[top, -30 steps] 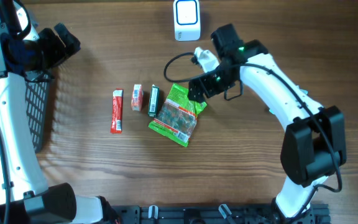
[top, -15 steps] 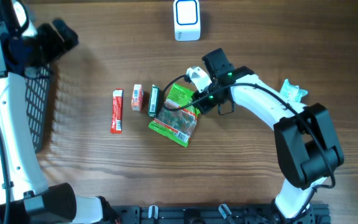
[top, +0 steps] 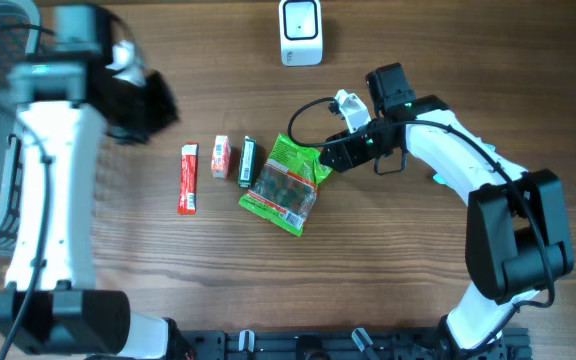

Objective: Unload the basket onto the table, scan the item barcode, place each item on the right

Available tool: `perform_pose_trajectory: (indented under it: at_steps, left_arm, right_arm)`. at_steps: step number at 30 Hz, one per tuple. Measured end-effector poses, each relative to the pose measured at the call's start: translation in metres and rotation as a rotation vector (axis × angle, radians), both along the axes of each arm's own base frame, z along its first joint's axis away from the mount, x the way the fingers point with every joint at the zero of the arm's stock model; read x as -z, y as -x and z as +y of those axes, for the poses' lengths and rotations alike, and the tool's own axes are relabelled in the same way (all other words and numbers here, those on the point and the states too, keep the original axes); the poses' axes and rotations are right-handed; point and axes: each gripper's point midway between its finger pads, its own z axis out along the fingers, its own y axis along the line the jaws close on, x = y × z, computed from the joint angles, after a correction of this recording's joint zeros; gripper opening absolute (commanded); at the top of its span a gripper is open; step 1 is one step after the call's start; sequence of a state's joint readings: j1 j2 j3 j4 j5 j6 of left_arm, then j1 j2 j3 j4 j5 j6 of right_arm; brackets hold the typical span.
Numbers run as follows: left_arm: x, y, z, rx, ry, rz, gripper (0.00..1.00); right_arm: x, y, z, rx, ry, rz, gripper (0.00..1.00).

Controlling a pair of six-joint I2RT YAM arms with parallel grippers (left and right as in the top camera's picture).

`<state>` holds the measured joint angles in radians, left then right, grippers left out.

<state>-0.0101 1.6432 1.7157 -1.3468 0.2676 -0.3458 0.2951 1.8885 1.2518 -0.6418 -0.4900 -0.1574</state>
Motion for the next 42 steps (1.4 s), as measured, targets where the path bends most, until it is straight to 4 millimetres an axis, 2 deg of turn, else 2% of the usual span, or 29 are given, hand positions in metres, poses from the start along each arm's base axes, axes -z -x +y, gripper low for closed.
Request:
perform_pose_trajectory:
  at_steps: [3, 6, 8, 11, 15, 16, 17, 18, 22, 24, 26, 27, 28, 30, 32, 33, 37, 42]
  left_arm:
    - [0.044, 0.014, -0.033, 0.096, -0.006, 0.084, 0.04]
    - [0.093, 0.041, -0.064, 0.203, -0.024, 0.175, 0.04]
    - [0.113, 0.049, -0.076, 0.230, -0.026, 0.186, 0.04]
    - [0.152, 0.063, -0.095, 0.234, -0.020, 0.193, 0.04]
    - [0.187, 0.089, -0.115, 0.246, -0.022, 0.224, 0.04]
    - [0.190, 0.094, -0.121, 0.256, -0.022, 0.226, 0.04]
    - [0.191, 0.096, -0.127, 0.260, -0.020, 0.221, 0.04]
    - [0.191, 0.094, -0.131, 0.259, -0.023, 0.208, 0.04]
    - [0.191, 0.092, -0.144, 0.257, -0.026, 0.174, 0.05]
    - [0.191, 0.095, -0.151, 0.275, -0.028, 0.167, 0.06]
    - [0.190, 0.096, -0.156, 0.284, -0.025, 0.158, 0.06]
    - [0.189, 0.094, -0.159, 0.289, -0.020, 0.143, 0.06]
    - [0.189, 0.092, -0.162, 0.291, -0.015, 0.129, 0.05]
    - [0.186, 0.084, -0.167, 0.291, 0.002, 0.095, 0.04]
    - [0.183, 0.074, -0.174, 0.291, 0.024, 0.046, 0.04]
    - [0.181, 0.070, -0.177, 0.288, 0.034, 0.028, 0.04]
    - [0.185, 0.062, -0.182, 0.258, 0.053, 0.017, 0.04]
    - [0.204, 0.059, -0.185, 0.245, 0.053, 0.045, 0.04]
  right_arm:
    - [0.000, 0.000, 0.001, -0.002, -0.003, 0.001, 0.68]
    - [0.000, 0.001, 0.001, -0.002, -0.004, 0.003, 0.66]
    - [0.004, 0.001, 0.001, -0.003, -0.003, 0.009, 0.61]
    - [0.015, 0.002, 0.005, -0.008, -0.010, 0.037, 0.45]
    - [0.025, 0.009, 0.018, -0.039, -0.040, 0.069, 0.45]
    - [0.028, 0.011, 0.021, -0.049, -0.043, 0.078, 0.33]
    - [0.031, 0.013, 0.024, -0.057, -0.045, 0.084, 0.10]
    - [0.033, 0.014, 0.027, -0.059, -0.046, 0.089, 0.04]
    - [0.036, 0.016, 0.026, -0.059, -0.048, 0.106, 0.04]
    - [0.037, 0.021, 0.017, -0.038, -0.043, 0.148, 0.04]
    - [0.037, 0.024, -0.007, 0.019, -0.018, 0.207, 0.04]
    - [0.035, 0.027, -0.025, 0.064, 0.000, 0.242, 0.05]
    - [0.033, 0.024, -0.039, 0.103, 0.005, 0.251, 0.10]
    - [0.029, 0.026, -0.065, 0.169, 0.021, 0.291, 0.35]
    - [0.029, 0.030, -0.075, 0.193, 0.034, 0.316, 0.54]
    - [0.029, 0.031, -0.076, 0.193, 0.038, 0.322, 0.61]
    - [0.029, 0.031, -0.072, 0.177, 0.039, 0.312, 0.74]
    - [0.029, 0.019, -0.071, 0.169, 0.029, 0.255, 0.79]
